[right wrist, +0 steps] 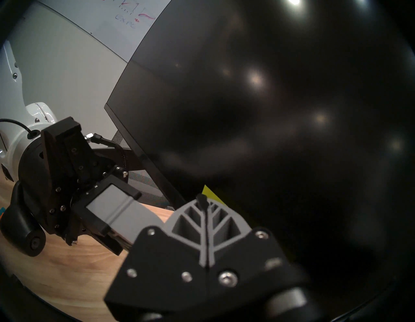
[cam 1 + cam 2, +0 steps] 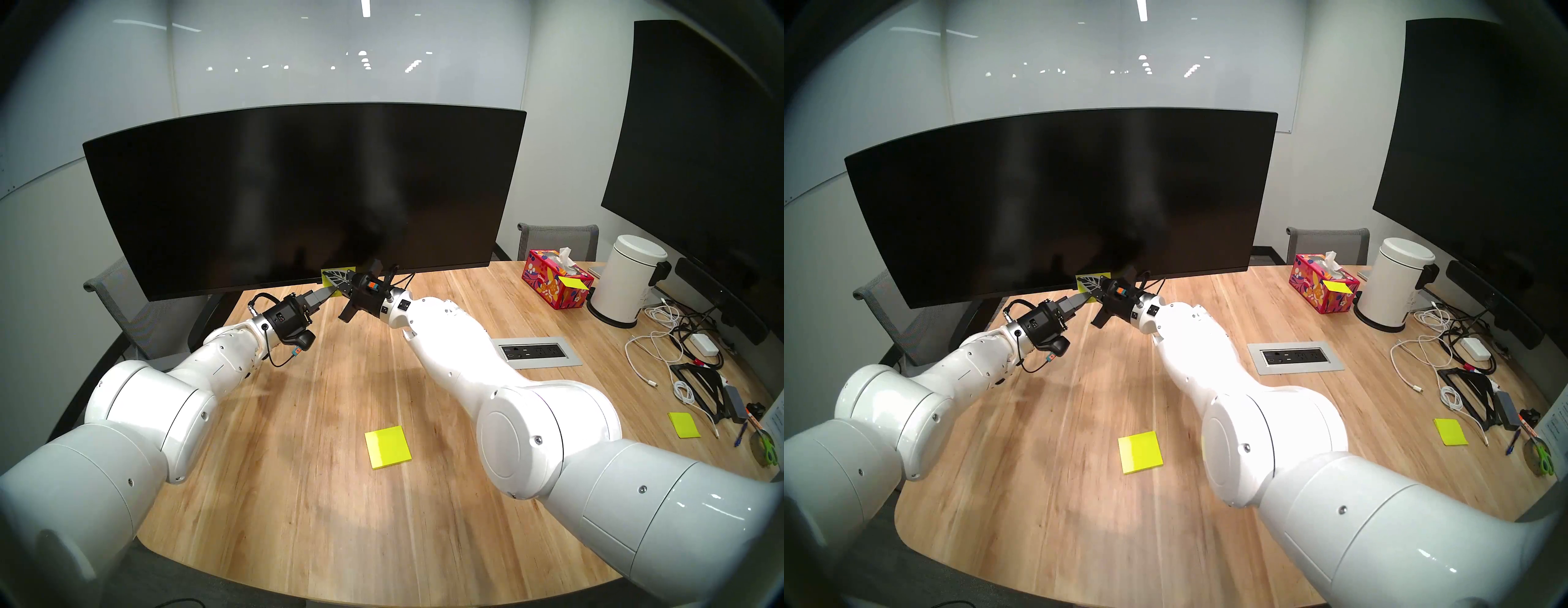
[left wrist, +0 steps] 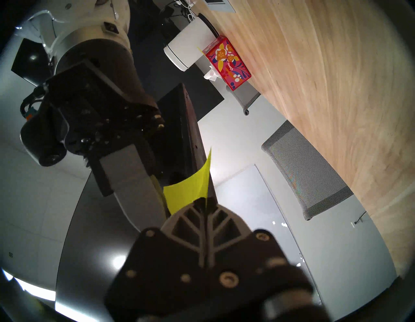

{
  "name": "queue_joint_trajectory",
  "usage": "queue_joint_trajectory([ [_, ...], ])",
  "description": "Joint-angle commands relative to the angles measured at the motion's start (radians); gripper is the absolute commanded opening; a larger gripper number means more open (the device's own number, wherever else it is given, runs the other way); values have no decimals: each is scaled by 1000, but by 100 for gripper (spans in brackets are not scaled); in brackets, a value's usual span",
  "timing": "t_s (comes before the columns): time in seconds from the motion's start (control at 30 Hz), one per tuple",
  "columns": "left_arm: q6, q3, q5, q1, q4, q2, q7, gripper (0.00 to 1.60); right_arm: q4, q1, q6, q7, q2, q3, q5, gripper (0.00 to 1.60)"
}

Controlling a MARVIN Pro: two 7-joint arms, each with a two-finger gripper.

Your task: Peel one sticky note off the pad and stick it onto the monitor, then press it flat

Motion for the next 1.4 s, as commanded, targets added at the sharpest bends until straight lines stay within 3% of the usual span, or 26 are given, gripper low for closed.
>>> queue_joint_trajectory([
  [0.0,0,-1,-1,-22,-9,0,9,0,13,56,-10,-33,2,1,-5,0],
  [0.73,2,0,1,-18,-8,-2,15,0,74,93,-10,-106,-7,5,-51,0],
  [0.8,0,0,1,-18,-7,-1,14,7,78,95,-9,-112,-4,6,-55,0],
  [0.97,-2,0,0,-18,-5,0,12,1,89,99,-14,-119,3,8,-64,0],
  [1.37,2,-1,0,-16,-2,2,5,14,102,108,-28,-134,15,17,-73,0],
])
